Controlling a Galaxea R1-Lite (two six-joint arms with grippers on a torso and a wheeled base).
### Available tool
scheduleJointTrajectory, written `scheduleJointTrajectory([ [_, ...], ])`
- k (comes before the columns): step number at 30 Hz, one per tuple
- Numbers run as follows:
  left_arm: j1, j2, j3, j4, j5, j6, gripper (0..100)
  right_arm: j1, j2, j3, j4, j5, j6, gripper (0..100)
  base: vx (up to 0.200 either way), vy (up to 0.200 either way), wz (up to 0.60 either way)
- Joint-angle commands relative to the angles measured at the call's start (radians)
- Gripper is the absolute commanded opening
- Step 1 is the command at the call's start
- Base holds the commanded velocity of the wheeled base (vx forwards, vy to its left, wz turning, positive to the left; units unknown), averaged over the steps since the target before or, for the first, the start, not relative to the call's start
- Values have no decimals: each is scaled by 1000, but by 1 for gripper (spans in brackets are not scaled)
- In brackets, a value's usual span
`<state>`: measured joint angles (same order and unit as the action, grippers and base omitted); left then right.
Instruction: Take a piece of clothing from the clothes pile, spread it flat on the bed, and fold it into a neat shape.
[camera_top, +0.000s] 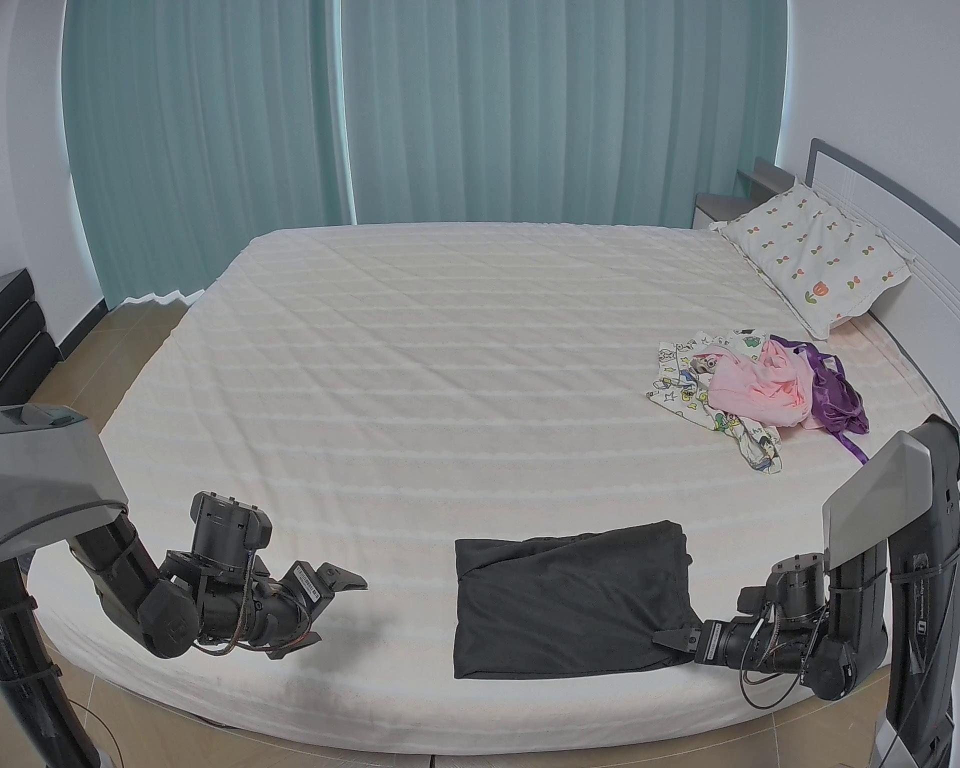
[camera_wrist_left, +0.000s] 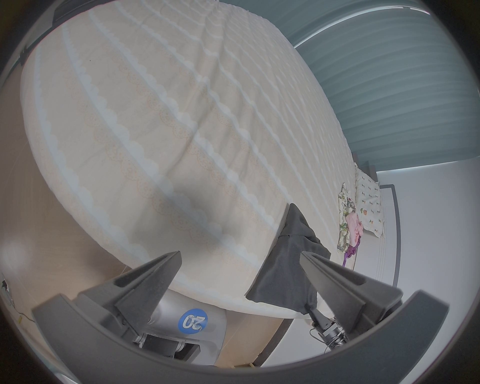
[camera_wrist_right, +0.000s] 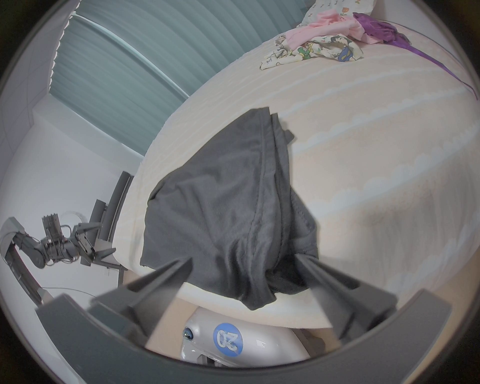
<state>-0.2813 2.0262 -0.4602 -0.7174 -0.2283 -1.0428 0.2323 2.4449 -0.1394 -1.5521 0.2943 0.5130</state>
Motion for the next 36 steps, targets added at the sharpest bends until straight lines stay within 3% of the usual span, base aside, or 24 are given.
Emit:
scheduleJointTrajectory([
  [1, 1, 2, 0, 0, 0, 0, 100, -30, -38, 3, -13, 9, 10, 100, 0, 0, 0],
  [12, -1, 6, -2, 0, 1, 0, 100, -36, -33, -3, -13, 80, 21, 100, 0, 0, 0],
  [13, 1, 6, -2, 0, 1, 0, 100, -36, -33, -5, -13, 80, 19, 0, 0, 0, 0],
  [25, -1, 6, -5, 0, 1, 0, 100, -39, -26, 53, -13, 69, -8, 0, 0, 0, 0],
  [32, 1, 6, -3, 0, 1, 0, 100, -91, -21, 78, -13, 72, -97, 0, 0, 0, 0],
  [36, 1, 6, -3, 0, 1, 0, 100, -93, 20, 44, -13, 71, -100, 0, 0, 0, 0],
])
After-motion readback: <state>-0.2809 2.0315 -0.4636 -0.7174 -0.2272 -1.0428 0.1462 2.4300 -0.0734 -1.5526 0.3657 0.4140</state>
